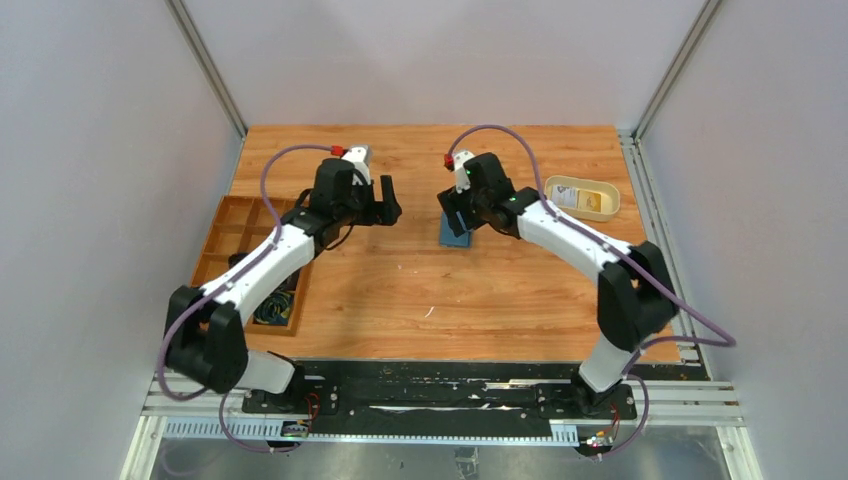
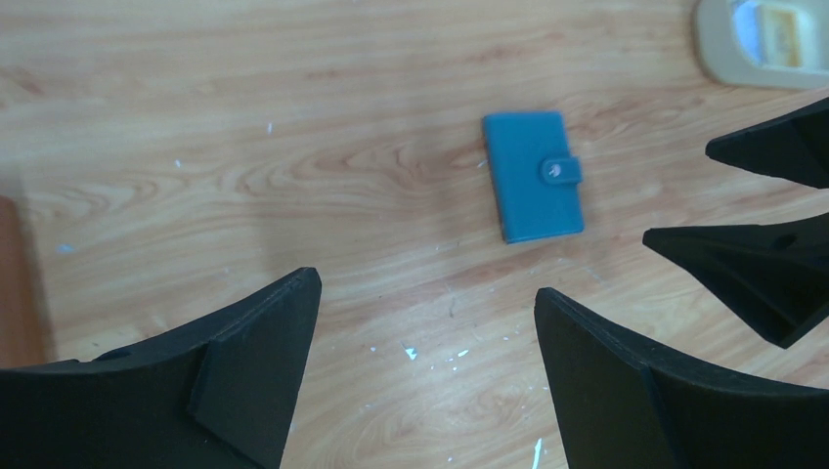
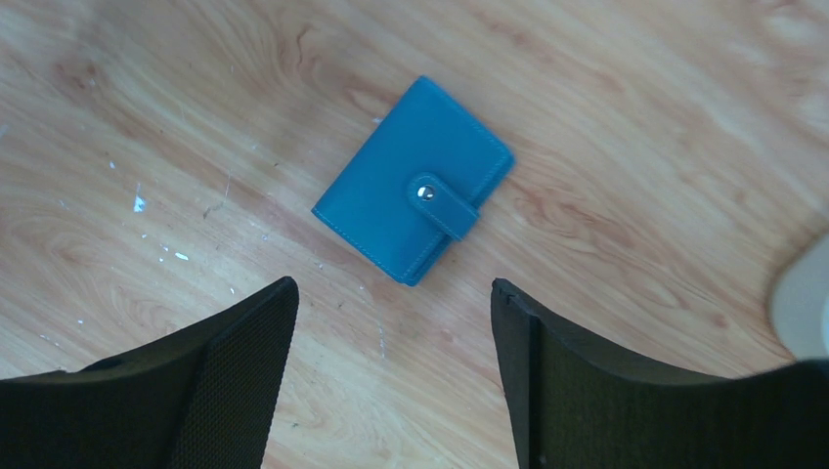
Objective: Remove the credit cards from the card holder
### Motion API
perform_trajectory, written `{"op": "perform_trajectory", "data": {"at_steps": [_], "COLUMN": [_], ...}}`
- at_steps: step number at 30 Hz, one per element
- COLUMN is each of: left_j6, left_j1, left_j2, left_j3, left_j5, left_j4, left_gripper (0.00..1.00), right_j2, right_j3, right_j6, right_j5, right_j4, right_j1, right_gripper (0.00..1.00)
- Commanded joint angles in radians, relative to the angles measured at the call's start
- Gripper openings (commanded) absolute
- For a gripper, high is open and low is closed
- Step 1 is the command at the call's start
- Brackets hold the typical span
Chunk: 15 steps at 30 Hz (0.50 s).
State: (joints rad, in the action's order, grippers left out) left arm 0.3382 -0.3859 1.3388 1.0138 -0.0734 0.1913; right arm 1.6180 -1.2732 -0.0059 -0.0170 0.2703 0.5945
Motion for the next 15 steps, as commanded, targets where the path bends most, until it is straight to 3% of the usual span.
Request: {"op": "perform_trajectory", "data": {"at_steps": [1, 8, 15], "left_j6": [0.047, 0.095, 0.088], "left_j1": [-0.001, -0.001, -0.001], "left_j2": [0.152, 0.351, 0.4], "left_j3": [0.037, 0.165, 0.208], "left_j5": [0.034, -0.059, -0.095], "left_j4": [-0.041, -0.084, -0.07], "left_gripper": [0.91, 0.9, 0.9], "right_j2": [0.137, 0.26, 0.316], "right_j3": [-0.098, -0.149, -0.142], "right_j6": [-0.031, -0.054, -0.035], "right_j5": [0.109, 0.064, 0.112], "right_j4": [0.059, 0.049, 0.01], "right_j1": [0.005, -0.008, -0.065], "right_gripper": [0.73, 0.71, 0.57]}}
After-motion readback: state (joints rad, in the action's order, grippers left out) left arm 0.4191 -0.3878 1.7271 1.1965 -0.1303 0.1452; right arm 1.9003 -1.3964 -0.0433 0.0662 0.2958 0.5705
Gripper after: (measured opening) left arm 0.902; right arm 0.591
